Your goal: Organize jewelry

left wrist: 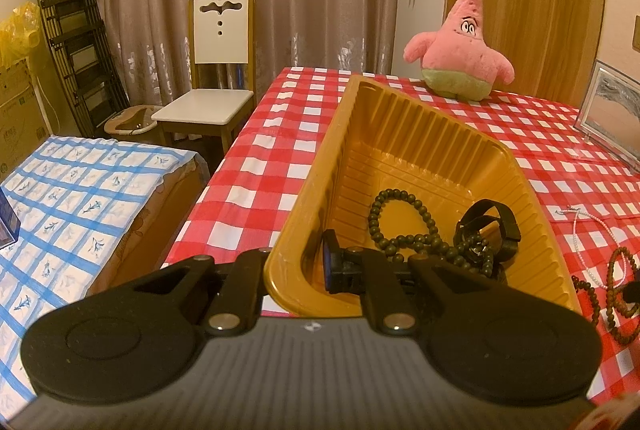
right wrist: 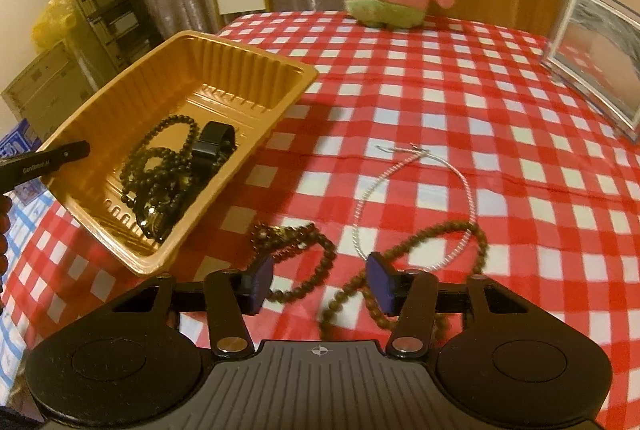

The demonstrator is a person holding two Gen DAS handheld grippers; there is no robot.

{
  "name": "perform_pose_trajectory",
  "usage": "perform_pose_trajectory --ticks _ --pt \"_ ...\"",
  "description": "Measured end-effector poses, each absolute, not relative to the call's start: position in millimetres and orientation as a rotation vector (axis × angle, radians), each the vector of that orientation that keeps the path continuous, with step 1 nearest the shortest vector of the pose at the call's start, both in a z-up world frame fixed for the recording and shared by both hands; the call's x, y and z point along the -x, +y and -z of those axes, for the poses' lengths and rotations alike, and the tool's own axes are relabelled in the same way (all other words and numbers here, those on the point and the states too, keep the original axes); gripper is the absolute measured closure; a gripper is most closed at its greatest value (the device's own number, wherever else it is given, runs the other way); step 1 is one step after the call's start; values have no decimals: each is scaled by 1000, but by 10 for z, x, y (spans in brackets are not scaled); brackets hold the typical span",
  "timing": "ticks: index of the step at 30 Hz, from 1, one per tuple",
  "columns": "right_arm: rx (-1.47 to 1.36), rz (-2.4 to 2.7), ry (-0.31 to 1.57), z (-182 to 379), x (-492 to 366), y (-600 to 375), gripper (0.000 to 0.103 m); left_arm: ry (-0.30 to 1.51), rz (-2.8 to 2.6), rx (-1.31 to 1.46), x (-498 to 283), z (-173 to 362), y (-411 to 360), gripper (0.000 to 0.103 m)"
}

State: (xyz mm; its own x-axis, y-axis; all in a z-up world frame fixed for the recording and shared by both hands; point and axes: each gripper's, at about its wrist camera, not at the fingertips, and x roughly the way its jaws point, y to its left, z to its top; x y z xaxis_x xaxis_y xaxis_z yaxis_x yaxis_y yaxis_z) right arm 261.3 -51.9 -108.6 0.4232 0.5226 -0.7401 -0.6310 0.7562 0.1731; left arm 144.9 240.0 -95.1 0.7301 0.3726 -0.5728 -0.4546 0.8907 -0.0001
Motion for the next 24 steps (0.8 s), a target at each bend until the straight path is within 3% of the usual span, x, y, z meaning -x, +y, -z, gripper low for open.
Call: perform_pose_trajectory --ticks 6,19,23,24 --pt "167 -747 867 1185 -2753 -332 78 600 -454 143 -1455 958 2417 92" --pt "217 -774 886 1426 -2979 -43 85 606 -449 142 -1482 969 2444 92" --pt "243 -774 892 1471 -2995 13 92 606 -448 143 -1487 971 2445 92" --pt "237 -777 892 1471 -2997 10 99 606 -448 142 -1486 970 2445 92"
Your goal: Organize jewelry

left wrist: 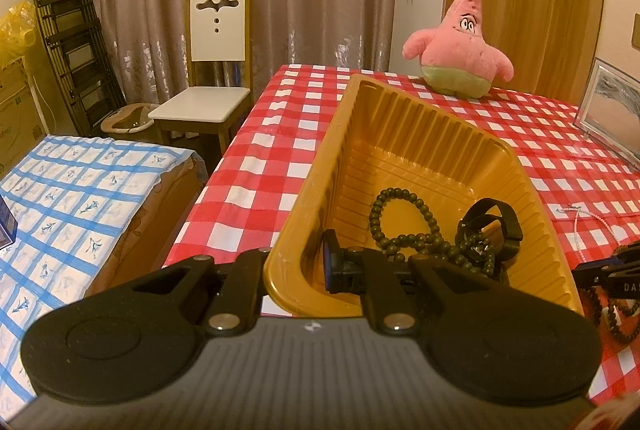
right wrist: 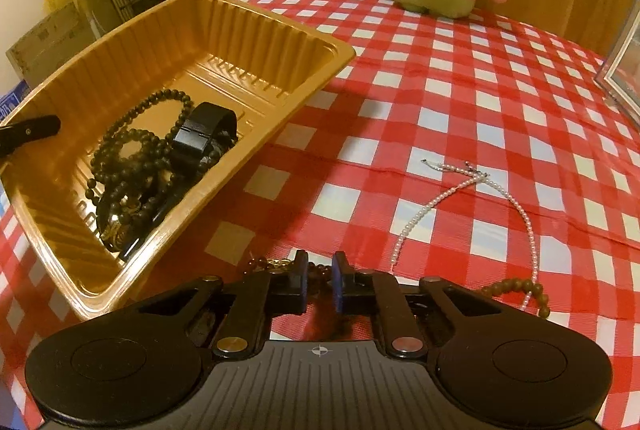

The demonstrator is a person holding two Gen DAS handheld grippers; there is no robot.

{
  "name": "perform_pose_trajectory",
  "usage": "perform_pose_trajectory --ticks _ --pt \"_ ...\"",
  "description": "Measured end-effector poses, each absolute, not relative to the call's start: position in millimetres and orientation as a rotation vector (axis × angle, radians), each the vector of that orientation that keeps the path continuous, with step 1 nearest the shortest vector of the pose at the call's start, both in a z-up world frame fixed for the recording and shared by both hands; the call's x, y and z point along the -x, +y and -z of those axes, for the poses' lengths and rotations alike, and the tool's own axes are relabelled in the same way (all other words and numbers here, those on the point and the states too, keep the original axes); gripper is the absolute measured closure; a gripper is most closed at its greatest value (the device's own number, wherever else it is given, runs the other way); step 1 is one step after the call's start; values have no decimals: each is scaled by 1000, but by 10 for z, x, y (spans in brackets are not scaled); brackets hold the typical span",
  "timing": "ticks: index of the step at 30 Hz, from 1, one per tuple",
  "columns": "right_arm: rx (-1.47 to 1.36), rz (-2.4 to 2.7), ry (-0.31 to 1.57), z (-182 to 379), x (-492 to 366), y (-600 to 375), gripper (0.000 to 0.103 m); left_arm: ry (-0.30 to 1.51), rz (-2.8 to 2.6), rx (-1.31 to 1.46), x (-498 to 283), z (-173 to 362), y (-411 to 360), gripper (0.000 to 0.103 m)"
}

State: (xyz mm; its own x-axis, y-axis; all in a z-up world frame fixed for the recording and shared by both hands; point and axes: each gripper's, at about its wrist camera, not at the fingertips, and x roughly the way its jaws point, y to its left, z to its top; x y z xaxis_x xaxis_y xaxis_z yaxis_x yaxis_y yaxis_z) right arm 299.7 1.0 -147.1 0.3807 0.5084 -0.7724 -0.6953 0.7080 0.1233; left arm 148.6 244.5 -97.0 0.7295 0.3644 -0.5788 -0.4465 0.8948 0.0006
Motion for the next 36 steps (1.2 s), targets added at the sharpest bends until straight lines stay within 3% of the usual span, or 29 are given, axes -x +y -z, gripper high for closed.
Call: perform_pose_trajectory --ticks 36 --pt "-94 -796 744 483 -2962 -660 99 602 -444 138 -1511 975 2436 92"
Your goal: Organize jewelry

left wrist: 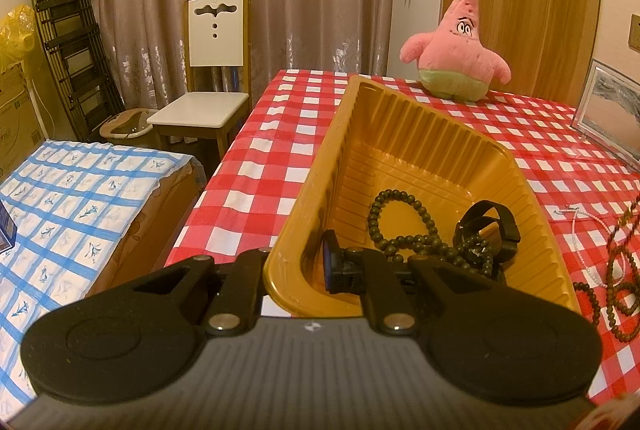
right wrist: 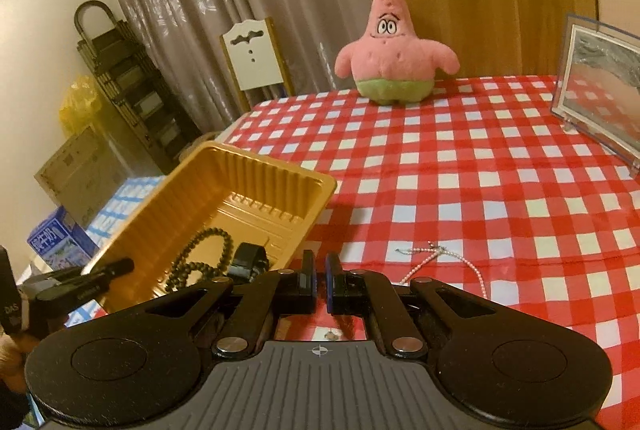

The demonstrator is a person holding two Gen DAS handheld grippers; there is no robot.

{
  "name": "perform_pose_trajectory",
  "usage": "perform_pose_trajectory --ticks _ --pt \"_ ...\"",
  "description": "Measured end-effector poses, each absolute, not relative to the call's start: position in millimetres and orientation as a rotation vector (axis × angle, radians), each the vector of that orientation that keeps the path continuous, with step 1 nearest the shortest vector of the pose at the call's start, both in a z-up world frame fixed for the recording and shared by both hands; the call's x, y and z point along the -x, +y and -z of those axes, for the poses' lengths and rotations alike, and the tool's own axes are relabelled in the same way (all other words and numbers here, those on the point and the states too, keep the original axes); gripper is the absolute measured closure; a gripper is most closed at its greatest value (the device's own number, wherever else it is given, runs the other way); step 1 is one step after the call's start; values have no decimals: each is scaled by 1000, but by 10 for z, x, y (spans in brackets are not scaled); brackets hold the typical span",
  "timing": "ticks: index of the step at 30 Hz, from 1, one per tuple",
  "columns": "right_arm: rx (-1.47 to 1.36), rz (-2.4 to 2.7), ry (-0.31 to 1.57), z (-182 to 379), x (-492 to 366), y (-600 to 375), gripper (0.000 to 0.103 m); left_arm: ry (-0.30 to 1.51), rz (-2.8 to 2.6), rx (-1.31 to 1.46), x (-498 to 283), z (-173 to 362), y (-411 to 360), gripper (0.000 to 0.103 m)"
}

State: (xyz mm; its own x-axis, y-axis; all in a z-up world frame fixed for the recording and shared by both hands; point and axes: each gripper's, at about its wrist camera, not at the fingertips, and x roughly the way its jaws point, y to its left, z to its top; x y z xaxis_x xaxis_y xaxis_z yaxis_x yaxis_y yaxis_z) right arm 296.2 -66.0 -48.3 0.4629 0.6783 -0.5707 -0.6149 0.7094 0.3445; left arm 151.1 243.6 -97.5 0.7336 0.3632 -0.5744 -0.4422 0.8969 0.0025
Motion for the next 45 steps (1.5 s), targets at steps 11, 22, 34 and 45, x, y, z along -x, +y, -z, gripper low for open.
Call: perform_pose_trajectory --ticks 11,22,34,45 --pt "-108 -932 726 304 -2875 -324 99 601 -444 137 -1506 976 2436 93" --pt "-92 -1163 762 349 -2724 555 99 599 -446 144 -1514 967 2434 93" --pt "-69 -1201 817 606 -2729 1151 98 597 -442 154 -1514 946 2457 93" --pt "-126 -1036 794 511 -2922 612 84 598 -441 164 -1503 956 2470 93"
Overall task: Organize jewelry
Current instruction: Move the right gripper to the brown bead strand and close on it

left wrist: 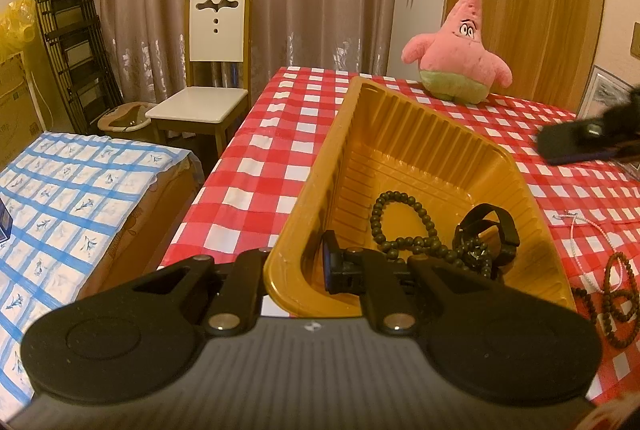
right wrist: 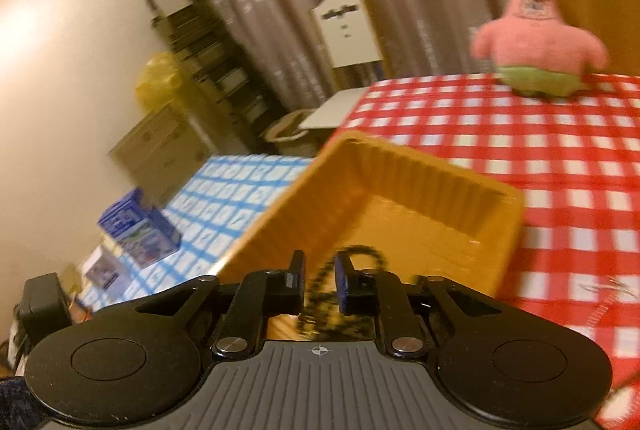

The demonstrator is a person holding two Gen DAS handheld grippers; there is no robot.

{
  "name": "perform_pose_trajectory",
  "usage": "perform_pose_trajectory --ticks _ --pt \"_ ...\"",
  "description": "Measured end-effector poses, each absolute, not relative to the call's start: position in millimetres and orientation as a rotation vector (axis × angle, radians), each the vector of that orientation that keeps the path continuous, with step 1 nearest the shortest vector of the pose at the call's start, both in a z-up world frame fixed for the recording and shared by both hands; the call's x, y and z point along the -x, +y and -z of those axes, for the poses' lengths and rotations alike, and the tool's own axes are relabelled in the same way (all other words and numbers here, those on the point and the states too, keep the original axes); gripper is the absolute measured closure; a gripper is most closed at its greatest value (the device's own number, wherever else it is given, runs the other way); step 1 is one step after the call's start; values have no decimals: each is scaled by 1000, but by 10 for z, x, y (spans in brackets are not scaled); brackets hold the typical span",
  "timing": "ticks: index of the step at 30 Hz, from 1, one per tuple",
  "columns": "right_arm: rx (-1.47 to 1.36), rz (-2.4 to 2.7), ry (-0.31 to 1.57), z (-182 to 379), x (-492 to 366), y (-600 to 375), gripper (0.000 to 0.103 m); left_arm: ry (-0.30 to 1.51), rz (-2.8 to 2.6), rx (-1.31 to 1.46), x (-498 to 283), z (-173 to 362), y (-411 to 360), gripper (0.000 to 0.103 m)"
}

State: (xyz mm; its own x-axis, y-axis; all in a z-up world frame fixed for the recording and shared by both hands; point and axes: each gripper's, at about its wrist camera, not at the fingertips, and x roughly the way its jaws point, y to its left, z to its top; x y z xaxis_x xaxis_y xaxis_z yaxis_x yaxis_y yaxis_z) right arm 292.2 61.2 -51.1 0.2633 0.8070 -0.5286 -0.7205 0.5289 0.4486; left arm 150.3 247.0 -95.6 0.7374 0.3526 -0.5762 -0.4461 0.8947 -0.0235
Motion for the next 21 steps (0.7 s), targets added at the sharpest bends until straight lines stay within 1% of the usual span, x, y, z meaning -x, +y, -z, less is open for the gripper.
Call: perform_pose_trajectory --ticks 1,3,7,14,21 --pt "-129 -1013 792 508 -2932 525 82 598 -441 165 -1506 960 2471 93" --pt "-141 -958 791 513 -2954 319 75 597 -441 166 -1501 962 2473 93" --pt "-180 -841 793 537 -2999 -137 68 597 -440 163 -1501 965 2479 93" --pt "-203 -623 806 603 -3026 -908 65 597 -440 156 -1505 972 2483 92" --pt "-180 -490 837 698 -2934 -1399 65 597 -441 146 -1514 972 2481 92"
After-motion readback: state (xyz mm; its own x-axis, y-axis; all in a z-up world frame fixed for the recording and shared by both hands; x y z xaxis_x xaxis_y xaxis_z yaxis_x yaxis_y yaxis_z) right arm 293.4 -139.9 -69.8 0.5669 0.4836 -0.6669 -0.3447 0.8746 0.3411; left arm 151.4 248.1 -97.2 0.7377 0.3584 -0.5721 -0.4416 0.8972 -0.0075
